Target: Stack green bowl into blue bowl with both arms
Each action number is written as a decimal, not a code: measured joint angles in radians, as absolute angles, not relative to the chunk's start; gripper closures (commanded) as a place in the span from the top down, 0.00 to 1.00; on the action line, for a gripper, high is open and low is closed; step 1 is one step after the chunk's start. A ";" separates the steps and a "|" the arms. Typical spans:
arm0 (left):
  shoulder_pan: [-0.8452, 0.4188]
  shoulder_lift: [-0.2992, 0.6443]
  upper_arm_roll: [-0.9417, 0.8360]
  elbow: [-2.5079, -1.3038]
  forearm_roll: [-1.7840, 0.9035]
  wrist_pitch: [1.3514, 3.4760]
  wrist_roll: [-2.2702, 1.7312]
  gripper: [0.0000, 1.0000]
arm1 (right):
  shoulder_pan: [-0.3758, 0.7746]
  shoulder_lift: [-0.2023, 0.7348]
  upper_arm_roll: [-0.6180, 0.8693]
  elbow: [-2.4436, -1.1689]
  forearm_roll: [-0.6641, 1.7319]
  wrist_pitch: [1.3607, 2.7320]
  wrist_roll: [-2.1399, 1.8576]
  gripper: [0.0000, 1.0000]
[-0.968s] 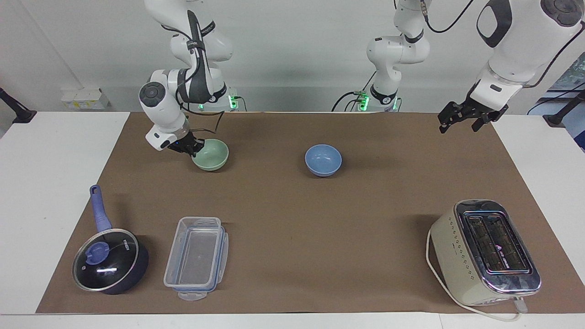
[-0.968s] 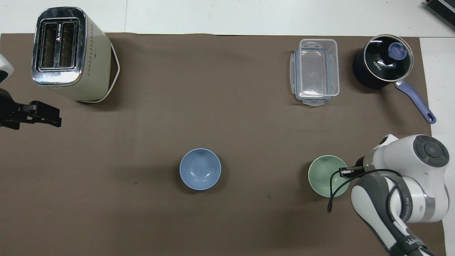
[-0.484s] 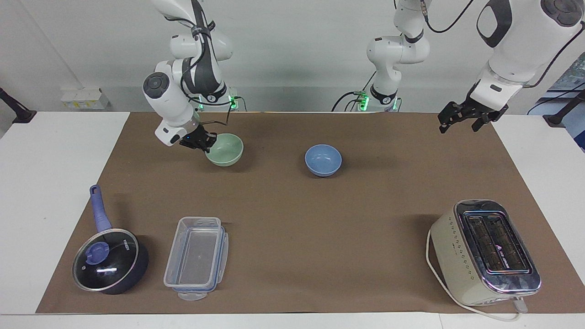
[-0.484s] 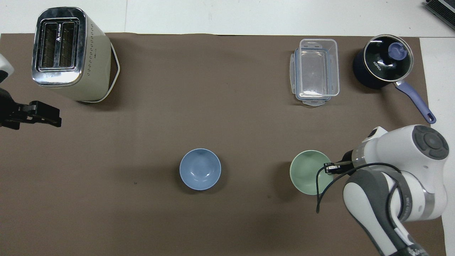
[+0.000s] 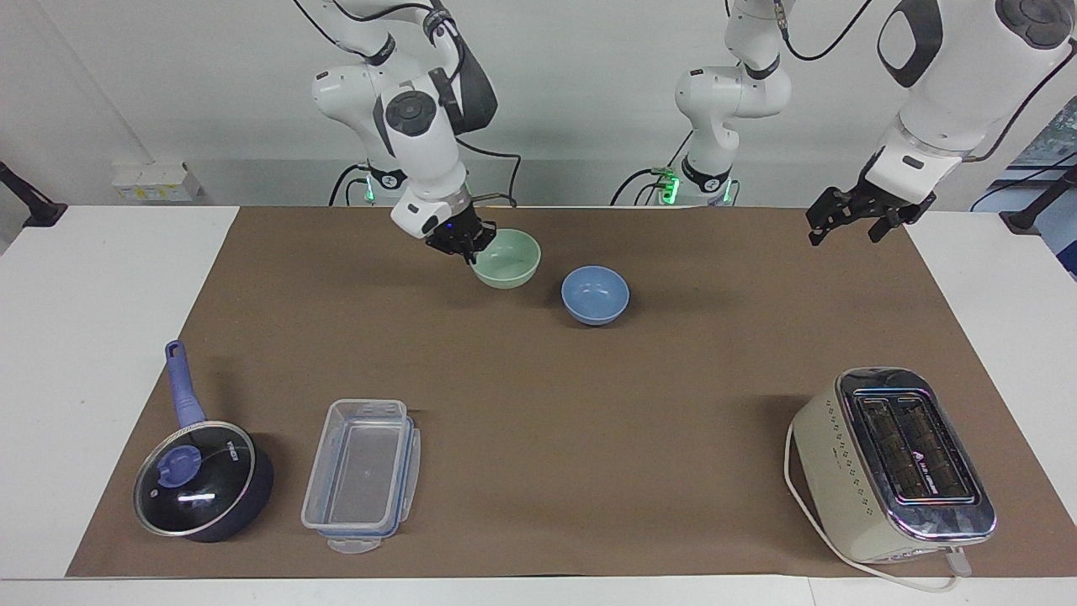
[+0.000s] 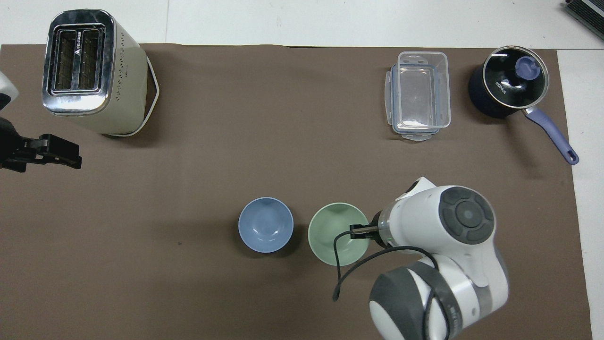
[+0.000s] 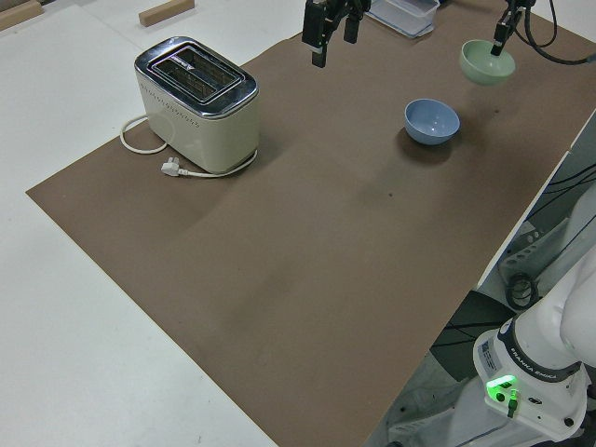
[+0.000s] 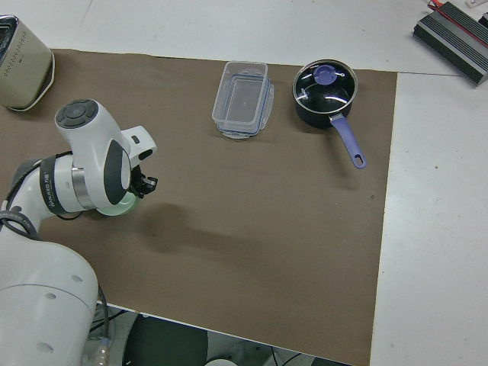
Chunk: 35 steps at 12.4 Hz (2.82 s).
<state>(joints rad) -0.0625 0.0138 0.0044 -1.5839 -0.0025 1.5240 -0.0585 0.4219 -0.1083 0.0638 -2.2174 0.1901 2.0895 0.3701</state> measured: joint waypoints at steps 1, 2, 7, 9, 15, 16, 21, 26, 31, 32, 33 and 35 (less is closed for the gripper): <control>-0.062 0.014 0.004 -1.584 -0.003 1.524 -0.059 1.00 | 0.464 -0.082 0.065 -2.192 0.190 2.104 0.429 0.00; -0.062 0.014 0.004 -1.584 -0.003 1.524 -0.059 1.00 | 0.507 -0.047 0.066 -2.169 0.190 2.138 0.487 0.00; -0.062 0.014 0.004 -1.584 -0.003 1.524 -0.059 1.00 | 0.664 0.186 0.068 -1.963 0.190 2.178 0.719 0.00; -0.062 0.014 0.004 -1.584 -0.003 1.524 -0.059 1.00 | 0.675 0.232 0.068 -1.928 0.189 2.178 0.739 0.00; -0.062 0.014 0.004 -1.584 -0.003 1.524 -0.059 1.00 | 0.664 0.238 0.056 -1.924 0.185 2.178 0.740 0.00; -0.062 0.014 0.004 -1.584 -0.003 1.524 -0.059 1.00 | 0.661 0.238 0.056 -1.924 0.184 2.178 0.740 0.00; -0.062 0.014 0.004 -1.584 -0.003 1.524 -0.059 1.00 | 0.646 0.238 0.054 -1.930 0.177 2.166 0.740 0.00; -0.062 0.014 0.004 -1.584 -0.003 1.524 -0.059 1.00 | 0.644 0.238 0.054 -1.940 0.176 2.170 0.740 0.26; -0.062 0.014 0.004 -1.584 -0.003 1.524 -0.059 1.00 | 0.643 0.237 0.054 -1.939 0.176 2.171 0.740 0.69; -0.062 0.014 0.004 -1.584 -0.003 1.524 -0.059 1.00 | 0.643 0.235 0.053 -1.936 0.176 2.171 0.740 0.78; -0.062 0.014 0.004 -1.584 -0.003 1.524 -0.059 1.00 | 0.641 0.227 0.053 -1.932 0.176 2.171 0.740 0.88; -0.062 0.014 0.004 -1.584 -0.003 1.524 -0.059 1.00 | 0.611 0.172 0.051 -1.923 0.173 2.142 0.737 1.00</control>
